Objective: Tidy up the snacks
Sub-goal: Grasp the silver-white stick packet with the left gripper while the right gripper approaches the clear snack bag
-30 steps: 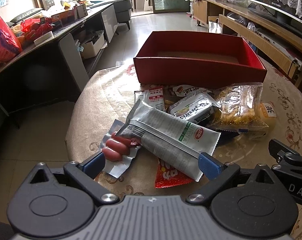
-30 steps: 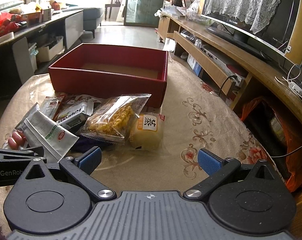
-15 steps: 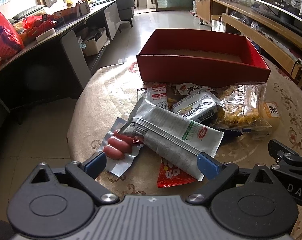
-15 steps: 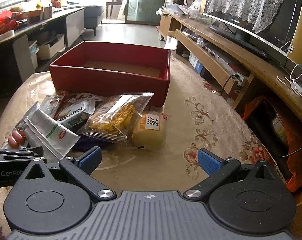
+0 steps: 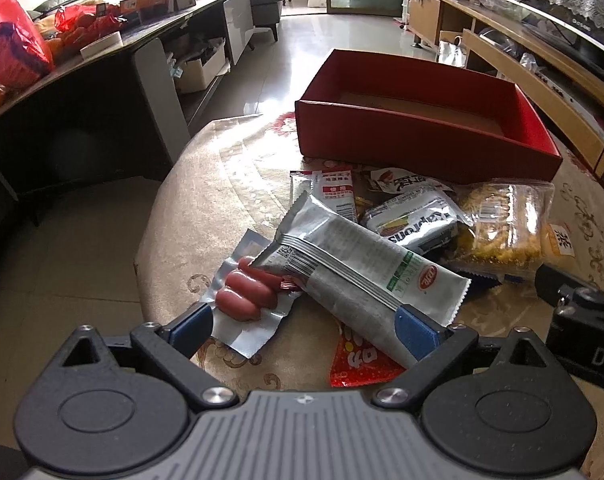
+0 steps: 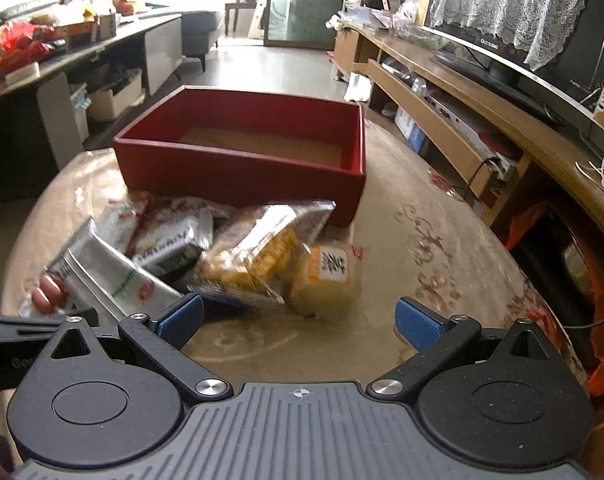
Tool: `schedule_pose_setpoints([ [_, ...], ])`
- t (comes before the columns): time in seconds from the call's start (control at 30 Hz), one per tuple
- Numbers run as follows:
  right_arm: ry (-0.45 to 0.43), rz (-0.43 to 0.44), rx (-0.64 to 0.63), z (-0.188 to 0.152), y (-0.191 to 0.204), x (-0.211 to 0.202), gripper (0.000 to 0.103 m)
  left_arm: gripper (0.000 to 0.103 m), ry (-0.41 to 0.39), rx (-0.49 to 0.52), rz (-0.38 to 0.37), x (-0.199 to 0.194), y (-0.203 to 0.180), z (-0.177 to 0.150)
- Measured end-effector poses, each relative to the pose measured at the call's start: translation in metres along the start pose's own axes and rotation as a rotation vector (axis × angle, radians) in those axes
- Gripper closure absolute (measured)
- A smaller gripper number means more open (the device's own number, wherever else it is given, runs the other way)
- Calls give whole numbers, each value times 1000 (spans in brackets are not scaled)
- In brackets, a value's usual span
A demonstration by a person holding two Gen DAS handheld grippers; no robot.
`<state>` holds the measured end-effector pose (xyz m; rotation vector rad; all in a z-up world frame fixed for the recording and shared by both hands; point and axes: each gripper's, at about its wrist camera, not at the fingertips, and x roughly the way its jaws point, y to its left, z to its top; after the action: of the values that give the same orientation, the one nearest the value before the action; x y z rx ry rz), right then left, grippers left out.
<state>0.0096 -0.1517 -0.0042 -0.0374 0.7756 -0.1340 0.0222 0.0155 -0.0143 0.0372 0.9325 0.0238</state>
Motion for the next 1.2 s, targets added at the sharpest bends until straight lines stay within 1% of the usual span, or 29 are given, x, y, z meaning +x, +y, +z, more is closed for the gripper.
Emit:
schedule_pose_setpoints([
  [0.13,-3,5,-15,8,4,3,0,5,27,-30,-18,7,3,5],
  [0.3,-5,25,-3,23,0,7,0,5,109,-118,-64,24,5,16],
  [0.4,-21,45,15,31,-4,6,0,5,139,-186,-70,34,3,25],
  [0.5,-30,64,23,35,-9,3,0,5,167,-231,-72,45,-4,34],
  [0.63,-37,73,20,36,-13,0,0,5,213,-267,-68,62,-15,38],
  [0.73,-36,75,25,35,-18,-1,0,5,245,-325,-71,76,-11,39],
  [0.77,-35,76,30,35,-20,-2,0,6,254,-341,-76,80,-10,38],
  [0.8,-34,76,36,34,-22,-2,0,9,257,-342,-81,82,-10,37],
  [0.83,-32,76,41,34,-23,-2,0,10,256,-329,-79,82,-11,35],
  [0.9,-26,76,50,34,-25,-1,0,21,239,-270,-64,78,-15,31],
  [0.93,-24,78,51,34,-25,-1,0,24,237,-242,-66,77,-16,29],
  [0.97,-23,82,52,34,-25,-1,0,30,239,-218,-75,74,-16,26],
  [1.0,-22,85,51,34,-24,-1,0,34,240,-194,-92,71,-15,23],
  [1.03,-21,88,50,34,-24,-1,0,35,243,-171,-108,68,-14,21],
  [1.07,-20,93,47,33,-23,-1,0,35,247,-127,-129,66,-15,17],
  [1.17,-17,104,43,31,-23,-3,0,35,245,-41,-130,60,-16,8],
  [1.2,-15,106,43,31,-23,-4,0,35,243,-31,-125,59,-16,6],
])
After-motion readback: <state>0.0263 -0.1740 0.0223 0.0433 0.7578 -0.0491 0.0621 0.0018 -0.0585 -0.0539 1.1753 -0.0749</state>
